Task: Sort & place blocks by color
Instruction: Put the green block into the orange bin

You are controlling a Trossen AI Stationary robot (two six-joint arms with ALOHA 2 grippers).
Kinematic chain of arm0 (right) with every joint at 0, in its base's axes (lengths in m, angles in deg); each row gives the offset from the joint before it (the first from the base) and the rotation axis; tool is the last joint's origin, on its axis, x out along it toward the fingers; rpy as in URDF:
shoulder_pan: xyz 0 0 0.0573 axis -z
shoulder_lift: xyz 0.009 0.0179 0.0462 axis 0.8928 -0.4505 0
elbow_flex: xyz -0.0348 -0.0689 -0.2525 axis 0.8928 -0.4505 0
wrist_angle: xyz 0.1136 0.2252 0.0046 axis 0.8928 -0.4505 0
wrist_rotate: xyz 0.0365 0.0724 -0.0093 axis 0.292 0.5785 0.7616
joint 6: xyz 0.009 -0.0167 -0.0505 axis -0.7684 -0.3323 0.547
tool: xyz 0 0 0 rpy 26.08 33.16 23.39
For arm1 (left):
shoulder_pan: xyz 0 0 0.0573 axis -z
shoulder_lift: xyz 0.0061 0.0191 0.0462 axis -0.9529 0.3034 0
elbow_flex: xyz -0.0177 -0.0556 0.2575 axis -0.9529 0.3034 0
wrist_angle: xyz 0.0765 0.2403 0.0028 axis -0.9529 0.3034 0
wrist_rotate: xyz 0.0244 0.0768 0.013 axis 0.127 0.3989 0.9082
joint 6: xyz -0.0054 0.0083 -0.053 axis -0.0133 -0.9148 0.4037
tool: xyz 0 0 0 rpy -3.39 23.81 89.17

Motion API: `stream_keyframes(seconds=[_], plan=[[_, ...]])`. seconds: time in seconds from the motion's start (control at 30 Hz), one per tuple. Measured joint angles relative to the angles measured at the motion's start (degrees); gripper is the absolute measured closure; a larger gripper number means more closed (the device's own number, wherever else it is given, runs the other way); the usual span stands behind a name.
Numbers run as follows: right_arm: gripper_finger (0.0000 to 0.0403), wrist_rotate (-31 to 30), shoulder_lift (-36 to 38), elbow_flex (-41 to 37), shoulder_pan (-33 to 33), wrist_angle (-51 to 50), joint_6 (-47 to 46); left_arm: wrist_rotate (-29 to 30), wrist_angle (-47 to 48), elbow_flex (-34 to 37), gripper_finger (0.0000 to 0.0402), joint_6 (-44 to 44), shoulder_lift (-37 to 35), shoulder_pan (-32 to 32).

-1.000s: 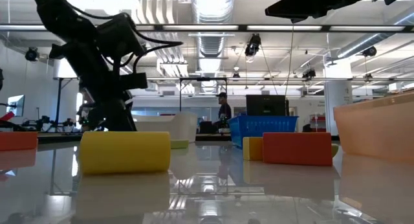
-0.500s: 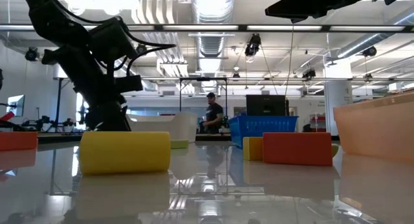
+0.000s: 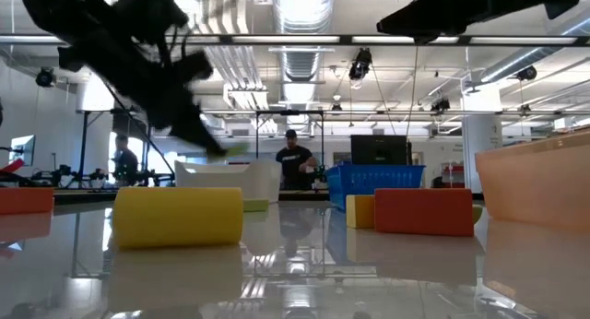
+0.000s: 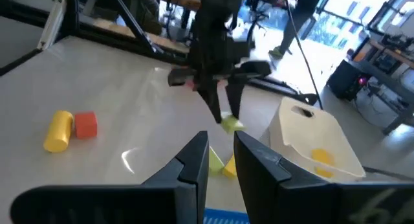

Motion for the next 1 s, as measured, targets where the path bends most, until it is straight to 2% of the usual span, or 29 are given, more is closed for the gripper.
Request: stream_keyframes(seconds=[0.23,0.5,0.7,0.8,1.0], plan=[[0.0339,2.5,-7.0,-6.8,0.0,25.7,0.1,1.0,-28.4,1.4,0.0293,-7.0,-1.9,6.3],[0.0339,3.7,-19.2,-5.0,0.0,47.3,4.4,0.9,-53.4,0.7,0.0293,-14.8,6.0,9.5],[0.0326,3.6,-24.5,0.3,0.0,49.6,4.5,0.1,-66.4,-1.0,0.0293,-14.9,13.9,10.3],[0.0299,3.4,-25.9,2.4,0.0,49.6,4.3,-0.9,-70.0,-2.0,0.0293,-14.9,17.1,10.5],[0.0232,-1.2,-26.5,4.7,0.0,49.7,3.1,-1.4,-72.8,-3.4,0.0293,-15.3,19.5,10.6]])
